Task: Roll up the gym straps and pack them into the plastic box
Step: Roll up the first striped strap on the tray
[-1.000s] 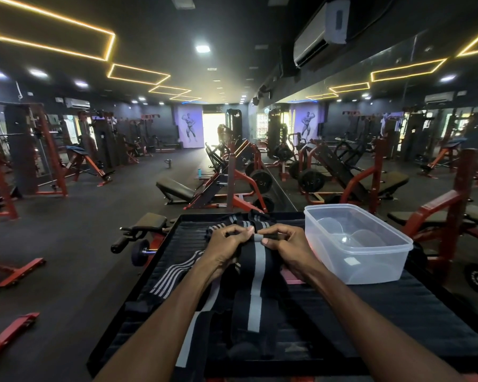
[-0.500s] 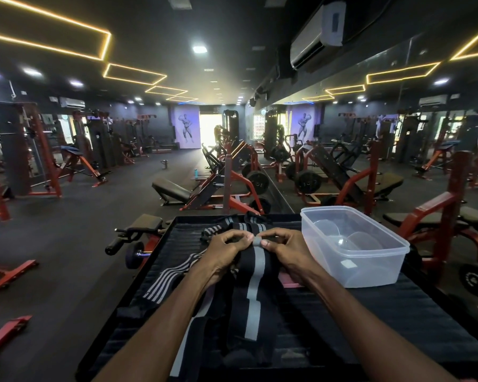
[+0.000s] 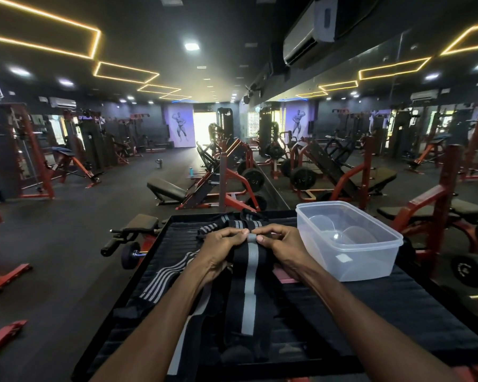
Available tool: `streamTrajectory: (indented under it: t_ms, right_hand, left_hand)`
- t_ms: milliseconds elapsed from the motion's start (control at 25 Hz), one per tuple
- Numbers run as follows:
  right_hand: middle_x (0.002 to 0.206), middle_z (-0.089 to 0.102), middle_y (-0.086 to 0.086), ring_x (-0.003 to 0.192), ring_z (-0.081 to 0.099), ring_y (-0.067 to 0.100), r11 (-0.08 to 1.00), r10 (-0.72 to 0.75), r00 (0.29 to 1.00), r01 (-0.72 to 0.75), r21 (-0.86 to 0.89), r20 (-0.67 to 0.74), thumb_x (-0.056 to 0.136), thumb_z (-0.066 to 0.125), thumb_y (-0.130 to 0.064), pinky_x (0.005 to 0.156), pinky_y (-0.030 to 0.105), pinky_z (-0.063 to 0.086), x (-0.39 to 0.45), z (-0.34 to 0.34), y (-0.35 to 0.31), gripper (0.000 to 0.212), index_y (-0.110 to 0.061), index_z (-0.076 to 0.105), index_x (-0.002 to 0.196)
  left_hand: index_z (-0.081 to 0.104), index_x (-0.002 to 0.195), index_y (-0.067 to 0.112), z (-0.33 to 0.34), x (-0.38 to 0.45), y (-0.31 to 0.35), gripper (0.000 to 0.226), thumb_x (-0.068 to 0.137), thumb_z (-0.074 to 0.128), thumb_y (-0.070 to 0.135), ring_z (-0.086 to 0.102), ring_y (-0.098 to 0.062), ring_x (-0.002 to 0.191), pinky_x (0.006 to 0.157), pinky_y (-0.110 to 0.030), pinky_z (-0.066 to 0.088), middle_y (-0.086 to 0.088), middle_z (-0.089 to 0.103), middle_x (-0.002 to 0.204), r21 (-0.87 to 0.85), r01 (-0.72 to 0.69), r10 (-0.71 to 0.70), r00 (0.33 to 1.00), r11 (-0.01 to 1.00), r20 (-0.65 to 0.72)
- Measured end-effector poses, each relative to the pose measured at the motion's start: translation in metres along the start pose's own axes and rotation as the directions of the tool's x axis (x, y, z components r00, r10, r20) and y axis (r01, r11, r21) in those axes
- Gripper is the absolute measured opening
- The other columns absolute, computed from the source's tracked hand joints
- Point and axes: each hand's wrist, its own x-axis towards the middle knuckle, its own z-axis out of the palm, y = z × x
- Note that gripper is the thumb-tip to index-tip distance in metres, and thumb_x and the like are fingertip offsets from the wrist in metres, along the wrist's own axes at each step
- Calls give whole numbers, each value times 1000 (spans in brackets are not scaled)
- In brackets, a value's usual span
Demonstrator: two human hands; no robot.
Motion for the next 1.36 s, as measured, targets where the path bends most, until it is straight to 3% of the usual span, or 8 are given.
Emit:
streamTrajectory:
  t_ms: [160,320,600,760,920,1120,1240,1360]
  right_hand:
    - [96,78,9,95,71,25,997,68,996,-70,39,57,80,75,4,95,40,54,1,-1,3,23,-18,80,84]
    - [90,73,17,76,55,31,986,168,978,-163,-46,126,81,77,-23,64,40,44,0,-4,1,11,-16,78,89]
    - [92,76,4,86,70,11,987,-5,997,17,-162,78,87,71,-2,84,24,54,-1,0,-11,12,-11,78,91]
    - [101,76,9,94,71,12,994,-37,998,41,-98,40,88,72,-5,84,19,55,-4,6,-16,15,-4,75,102]
    - [97,75,4,77,65,-10,982,-62,995,75,-171,79,88,72,-6,70,5,48,-5,7,-20,16,-3,75,103]
    - [99,74,18,89,71,19,995,-83,996,84,-59,26,79,74,9,85,30,58,1,13,-20,18,-4,74,92]
    - [92,74,12,84,69,16,999,-32,998,33,-22,45,75,75,13,75,24,56,2,13,-17,23,-6,73,89]
    - [91,73,10,81,65,23,996,72,993,-77,53,90,83,75,-2,72,34,52,-1,11,-17,12,-4,75,95]
  left_hand:
    - [77,89,9,-1,-4,2,7,83,75,7,66,-11,84,75,-17,50,-2,74,88,227,-122,145,986,966,-87]
    - [77,85,17,-3,-9,4,15,79,77,3,65,-9,84,83,-23,54,6,71,84,266,-157,183,980,951,-75]
    - [75,98,3,-6,-11,3,13,86,72,8,64,9,77,69,-4,46,6,71,88,280,-247,259,966,927,-6]
    - [76,92,16,-8,-5,7,9,84,74,13,69,-16,97,89,-26,53,-2,75,97,251,-226,248,967,941,-55]
    - [74,91,17,-17,-5,6,12,84,73,8,66,-12,98,92,-28,51,3,73,97,259,-263,275,962,929,-11]
    - [75,94,9,-15,-5,6,15,87,72,22,71,-24,90,84,-35,56,-12,76,95,17,-116,116,993,993,11]
    - [75,92,8,-17,-2,6,15,88,72,21,71,-24,84,81,-37,56,-13,76,90,95,-106,110,993,990,-42]
    - [75,91,9,-19,-2,7,7,85,72,10,69,-19,84,82,-32,55,-8,75,90,115,-148,156,986,982,-58]
